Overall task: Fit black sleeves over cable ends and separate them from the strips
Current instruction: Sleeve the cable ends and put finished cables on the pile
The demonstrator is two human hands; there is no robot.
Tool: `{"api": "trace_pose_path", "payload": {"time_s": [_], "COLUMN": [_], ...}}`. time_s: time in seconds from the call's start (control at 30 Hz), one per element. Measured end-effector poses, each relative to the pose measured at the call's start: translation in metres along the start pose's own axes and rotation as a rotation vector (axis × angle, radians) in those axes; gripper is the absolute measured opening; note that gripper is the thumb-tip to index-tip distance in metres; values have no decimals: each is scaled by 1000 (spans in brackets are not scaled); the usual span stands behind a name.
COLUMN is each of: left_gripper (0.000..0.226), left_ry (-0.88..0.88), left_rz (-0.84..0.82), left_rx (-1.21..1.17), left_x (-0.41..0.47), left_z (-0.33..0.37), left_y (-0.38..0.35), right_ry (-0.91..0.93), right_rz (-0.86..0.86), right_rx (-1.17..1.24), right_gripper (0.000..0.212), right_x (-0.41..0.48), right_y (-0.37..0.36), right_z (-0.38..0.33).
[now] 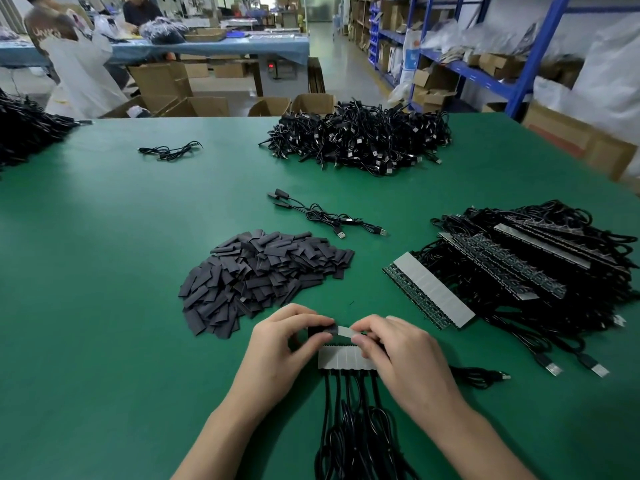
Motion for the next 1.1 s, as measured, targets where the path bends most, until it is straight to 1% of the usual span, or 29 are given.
{"api": "trace_pose_path", "payload": {"time_s": [0.17, 0.33, 0.4, 0.5, 0.53, 0.63, 0.77, 1.1], "left_gripper": [16, 15, 15, 13, 13, 13, 13, 12], "left_ry": [-36, -67, -62, -46, -44, -35, -48, -69], "left_rz": [-54, -112, -108, -86, -79, -74, -94, -134], "left_rx": [9, 1, -7, -24, -26, -18, -24, -50], "left_x": [0, -1, -1, 0, 0, 0, -2, -3], "left_z": [6, 9, 9, 8, 8, 6, 8, 7], "left_y": [-3, -7, -6, -4, -3, -2, -4, -9], "right_ry": [-3, -38, -54, -91, -96, -91, -68, -33], "right_rz": [-18, -65, -66, -58, -54, -32, -39, -25], "right_rx": [39, 141, 179, 206, 200, 193, 193, 194], "right_gripper": [7, 13, 15, 24, 24, 14, 9, 6], "right_x": [0, -2, -2, -1, -1, 0, -1, -3], "right_y": [-1, -8, -9, -6, -4, 0, -4, -4], "right_z": [2, 8, 11, 17, 19, 21, 17, 13]}}
Point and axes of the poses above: each hand's wrist, its own x-axis towards the middle knuckle, its own y-axis out of the back of the hand, z = x × y, the point moved 9 cm from there along x, towards the middle knuckle, and after that the axes turned 14 degrees about x, right-handed, at the moved point
